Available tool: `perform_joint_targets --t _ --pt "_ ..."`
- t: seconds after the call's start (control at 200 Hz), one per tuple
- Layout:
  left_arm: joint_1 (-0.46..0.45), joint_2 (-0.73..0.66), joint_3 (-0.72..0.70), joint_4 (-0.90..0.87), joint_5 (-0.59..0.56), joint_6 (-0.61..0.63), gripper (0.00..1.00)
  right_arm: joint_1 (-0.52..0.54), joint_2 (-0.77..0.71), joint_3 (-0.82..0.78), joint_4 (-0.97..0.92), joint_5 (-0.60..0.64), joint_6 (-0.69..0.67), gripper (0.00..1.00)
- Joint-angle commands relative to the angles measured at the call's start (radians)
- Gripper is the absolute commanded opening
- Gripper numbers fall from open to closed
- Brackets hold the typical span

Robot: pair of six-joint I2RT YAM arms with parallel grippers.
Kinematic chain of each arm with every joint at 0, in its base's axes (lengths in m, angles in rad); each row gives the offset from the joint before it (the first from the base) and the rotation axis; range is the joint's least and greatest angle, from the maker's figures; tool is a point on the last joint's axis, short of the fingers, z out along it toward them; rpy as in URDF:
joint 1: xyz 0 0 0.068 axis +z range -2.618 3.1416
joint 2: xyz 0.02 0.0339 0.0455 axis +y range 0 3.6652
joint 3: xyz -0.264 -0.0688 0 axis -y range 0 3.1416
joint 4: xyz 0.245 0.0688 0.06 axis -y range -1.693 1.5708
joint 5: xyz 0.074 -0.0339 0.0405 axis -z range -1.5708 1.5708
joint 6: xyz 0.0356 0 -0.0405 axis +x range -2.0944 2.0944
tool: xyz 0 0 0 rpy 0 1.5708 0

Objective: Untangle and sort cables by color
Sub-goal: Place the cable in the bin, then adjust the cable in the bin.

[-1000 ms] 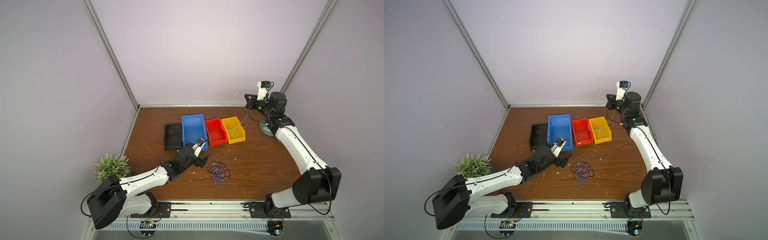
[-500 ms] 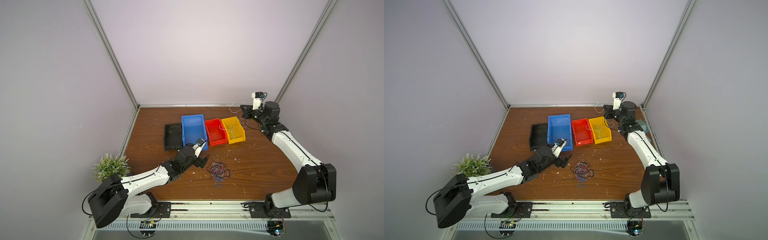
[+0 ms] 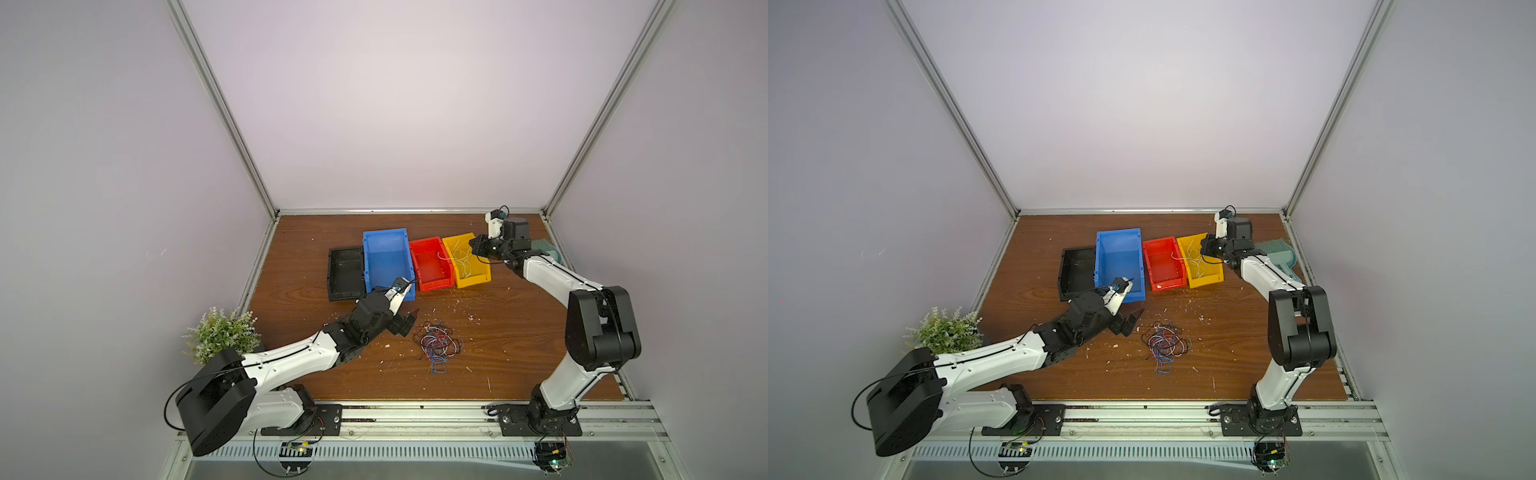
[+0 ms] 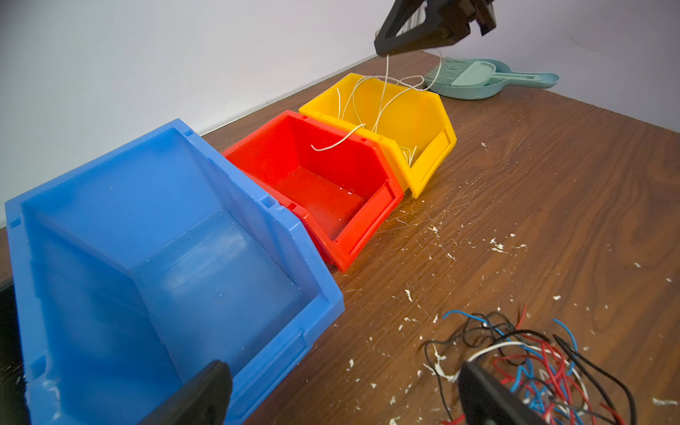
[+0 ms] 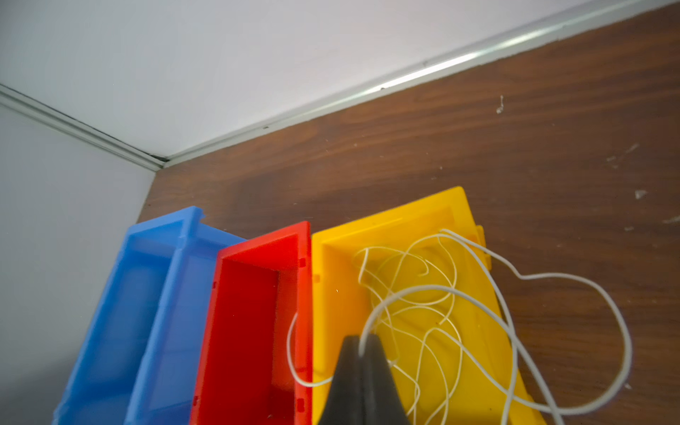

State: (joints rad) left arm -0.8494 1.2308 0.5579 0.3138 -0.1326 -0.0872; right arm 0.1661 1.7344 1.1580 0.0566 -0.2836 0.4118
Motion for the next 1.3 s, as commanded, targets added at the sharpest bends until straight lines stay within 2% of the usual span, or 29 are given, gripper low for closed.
perform_joint_targets --t 0.0,0.1,0.38,0.61,0.695,0.841,1.001,1.181,1.291 --pt "0.008 0.000 0.004 -0.001 0.007 -0.014 0.99 0.030 0.001 0.044 -0.033 0.047 0.004 0.00" --pt "0.009 0.002 0.005 -0.002 0.008 -0.013 0.99 0.061 0.026 0.066 -0.068 0.073 -0.011 0.00" --pt "0.009 -0.014 0.007 -0.016 0.001 -0.006 1.00 0.076 0.003 0.200 -0.253 0.140 -0.019 0.34" --pt "0.009 -0.014 0.015 -0.013 0.002 -0.002 1.00 0.089 -0.059 0.259 -0.418 0.134 -0.083 0.48" --pt "0.009 -0.010 0.016 -0.013 0.004 0.002 0.99 0.098 -0.055 0.277 -0.475 0.086 -0.107 0.48" --pt "0.009 -0.001 0.026 -0.024 0.004 0.010 0.99 0.116 -0.079 0.280 -0.502 0.086 -0.127 0.48" --pt "0.010 0.004 0.036 -0.032 0.005 0.018 1.00 0.165 -0.008 0.347 -0.558 0.081 -0.217 0.47" --pt "0.009 0.005 0.037 -0.044 -0.005 0.030 1.00 0.253 0.123 0.491 -0.661 0.225 -0.337 0.51" --pt "0.010 0.000 0.031 -0.042 -0.014 0.030 0.99 0.274 0.194 0.556 -0.689 0.300 -0.346 0.54"
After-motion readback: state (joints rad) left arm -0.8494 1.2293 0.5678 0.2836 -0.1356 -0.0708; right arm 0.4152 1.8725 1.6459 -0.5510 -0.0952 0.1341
